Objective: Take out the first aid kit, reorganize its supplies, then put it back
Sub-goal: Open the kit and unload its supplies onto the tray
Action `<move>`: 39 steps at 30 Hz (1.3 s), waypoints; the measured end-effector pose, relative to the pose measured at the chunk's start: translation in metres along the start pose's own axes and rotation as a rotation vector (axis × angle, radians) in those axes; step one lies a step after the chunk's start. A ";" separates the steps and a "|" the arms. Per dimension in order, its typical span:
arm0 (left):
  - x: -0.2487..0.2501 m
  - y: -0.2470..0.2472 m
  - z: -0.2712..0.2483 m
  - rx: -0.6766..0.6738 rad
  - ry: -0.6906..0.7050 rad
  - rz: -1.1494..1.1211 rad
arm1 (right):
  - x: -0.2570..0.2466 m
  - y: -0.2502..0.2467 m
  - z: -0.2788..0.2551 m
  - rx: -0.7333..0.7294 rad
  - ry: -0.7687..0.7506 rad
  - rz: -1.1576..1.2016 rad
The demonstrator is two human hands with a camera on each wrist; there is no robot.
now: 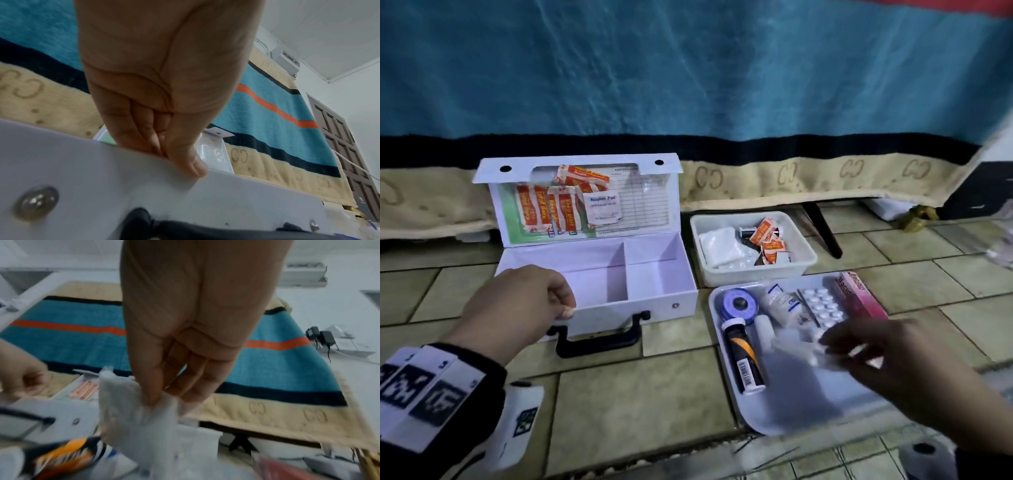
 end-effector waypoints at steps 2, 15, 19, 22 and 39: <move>0.000 0.000 0.000 -0.003 0.001 -0.010 | 0.015 0.025 0.001 -0.060 0.012 -0.103; -0.003 0.004 0.000 0.036 0.023 -0.029 | 0.001 0.037 0.014 -0.281 0.060 -0.388; -0.004 0.004 0.002 0.020 0.017 -0.028 | -0.067 0.015 0.042 -0.198 -0.084 -0.346; -0.006 0.004 0.003 0.010 -0.012 -0.050 | -0.130 0.021 0.076 -0.195 -0.227 -0.158; -0.010 0.006 0.002 0.099 0.041 -0.116 | -0.257 0.050 0.212 0.190 -0.350 -0.088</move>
Point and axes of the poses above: each hand's wrist, its own z-axis towards the middle knuckle, its own y-axis out of the palm, x = y × z, the point moved 8 cm from there along z, towards the middle knuckle, and after that the axes turned 8 degrees about y, right-handed, at the moved point
